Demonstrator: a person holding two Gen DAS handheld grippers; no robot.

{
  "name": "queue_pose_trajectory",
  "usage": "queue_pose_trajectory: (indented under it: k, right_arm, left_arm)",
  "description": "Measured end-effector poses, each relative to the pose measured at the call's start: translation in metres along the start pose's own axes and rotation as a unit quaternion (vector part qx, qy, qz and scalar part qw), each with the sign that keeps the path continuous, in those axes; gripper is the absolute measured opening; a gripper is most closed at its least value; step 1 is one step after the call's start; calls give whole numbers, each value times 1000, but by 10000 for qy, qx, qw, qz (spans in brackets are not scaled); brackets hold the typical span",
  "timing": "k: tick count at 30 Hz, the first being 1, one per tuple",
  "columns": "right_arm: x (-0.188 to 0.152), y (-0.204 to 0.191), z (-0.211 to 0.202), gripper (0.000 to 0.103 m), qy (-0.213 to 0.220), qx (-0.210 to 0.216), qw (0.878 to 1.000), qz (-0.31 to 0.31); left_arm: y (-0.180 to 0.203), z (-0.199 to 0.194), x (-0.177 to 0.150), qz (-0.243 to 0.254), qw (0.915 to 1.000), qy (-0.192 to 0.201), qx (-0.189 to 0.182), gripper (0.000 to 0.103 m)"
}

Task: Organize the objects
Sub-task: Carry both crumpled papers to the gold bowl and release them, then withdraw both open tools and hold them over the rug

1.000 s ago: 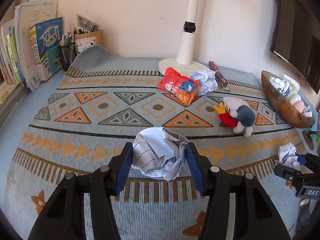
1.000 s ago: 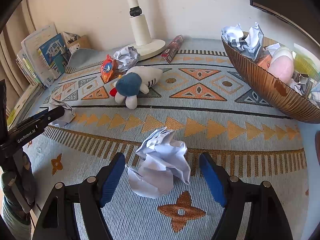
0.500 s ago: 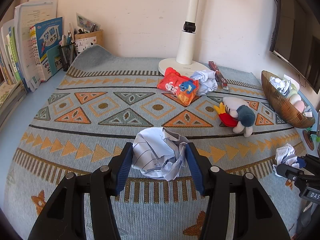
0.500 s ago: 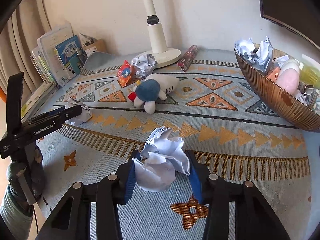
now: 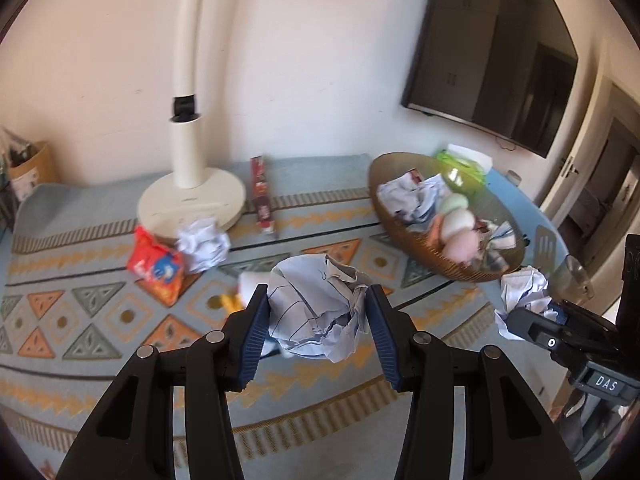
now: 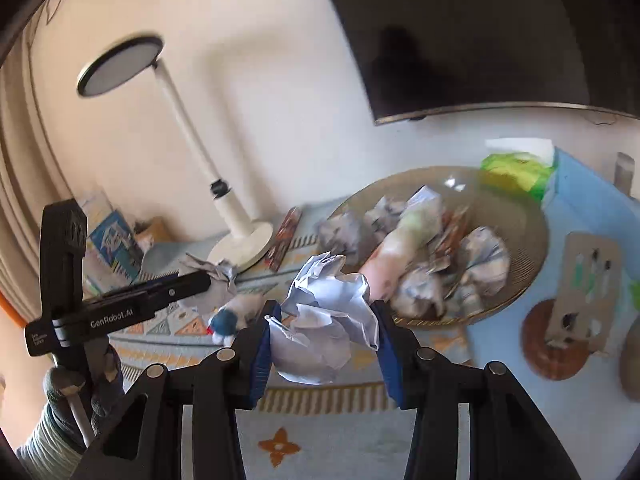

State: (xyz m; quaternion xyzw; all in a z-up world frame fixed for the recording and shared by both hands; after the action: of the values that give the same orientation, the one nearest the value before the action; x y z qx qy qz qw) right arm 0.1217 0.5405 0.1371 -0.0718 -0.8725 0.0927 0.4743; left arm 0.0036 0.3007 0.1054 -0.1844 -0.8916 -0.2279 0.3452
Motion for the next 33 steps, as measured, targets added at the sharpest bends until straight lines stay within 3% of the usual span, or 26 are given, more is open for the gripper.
queue_pose_trajectory:
  k: [3, 7, 8, 9, 12, 14, 18, 20, 22, 24, 26, 27, 28, 30, 33]
  right_arm:
    - [34, 48, -6, 45, 244, -511, 9968, 560]
    - [68, 84, 11, 46, 316, -941, 9904, 961]
    - [74, 89, 19, 52, 273, -1028, 9898, 950]
    - [80, 94, 28, 62, 164, -1095, 9893, 949]
    - [88, 105, 35, 64, -55, -1209, 9888, 868]
    - [85, 105, 23, 65, -12, -1124, 9901, 846]
    - [62, 79, 2, 71, 49, -863, 9942, 636]
    - [48, 48, -4, 71, -30, -989, 9949, 203]
    - [34, 8, -3, 71, -202, -1103, 9929, -407]
    - [20, -33, 1, 83, -347, -990, 9909, -839]
    - [5, -67, 4, 97, -206, -713, 9924, -978]
    - [-3, -80, 9, 103, -151, -572, 9937, -947]
    - [-12, -91, 17, 103, -199, -496, 9945, -903]
    - [-30, -109, 44, 103, -557, -381, 9934, -928]
    - [-67, -132, 90, 103, -1131, -447, 9838, -1317]
  left_arm:
    - [42, 27, 32, -8, 9982, -107, -592, 45]
    - [91, 65, 67, 43, 9937, -169, -1107, 46]
    - [101, 74, 74, 78, 9923, -186, -1222, 48]
    - [109, 81, 79, 140, 9918, -154, -1262, 53]
    - [128, 92, 88, 545, 9943, -13, -921, 53]
    - [128, 91, 89, 713, 9953, -144, -637, 53]
    - [104, 57, 79, 647, 9958, 31, -645, 53]
    - [86, 27, 71, 613, 9962, 282, -542, 53]
    - [67, -7, 56, 584, 9955, 652, -367, 53]
    - [46, -41, 39, 585, 9926, 1067, 45, 54]
    - [20, -67, 22, 341, 9925, 1155, 204, 70]
    - [3, -78, 14, 103, 9926, 1188, 243, 97]
    - [-14, -89, 3, -154, 9905, 1338, 262, 103]
    - [-50, -102, -16, -555, 9843, 1603, 483, 102]
    - [-101, -96, -41, -814, 9818, 1293, 1130, 102]
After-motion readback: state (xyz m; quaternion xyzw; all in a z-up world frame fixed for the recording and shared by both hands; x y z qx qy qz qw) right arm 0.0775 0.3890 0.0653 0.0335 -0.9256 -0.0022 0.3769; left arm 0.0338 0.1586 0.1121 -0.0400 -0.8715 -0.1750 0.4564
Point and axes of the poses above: each gripper's, at about its wrist camera, not at the fingertips, and z roughly the way its jaws point, y to its right, x to its top, the point moved 2 cm from there along z, roughly the way its jaws point, and after that the axes turned 6 degrees about -z, right-handed, at the moved point
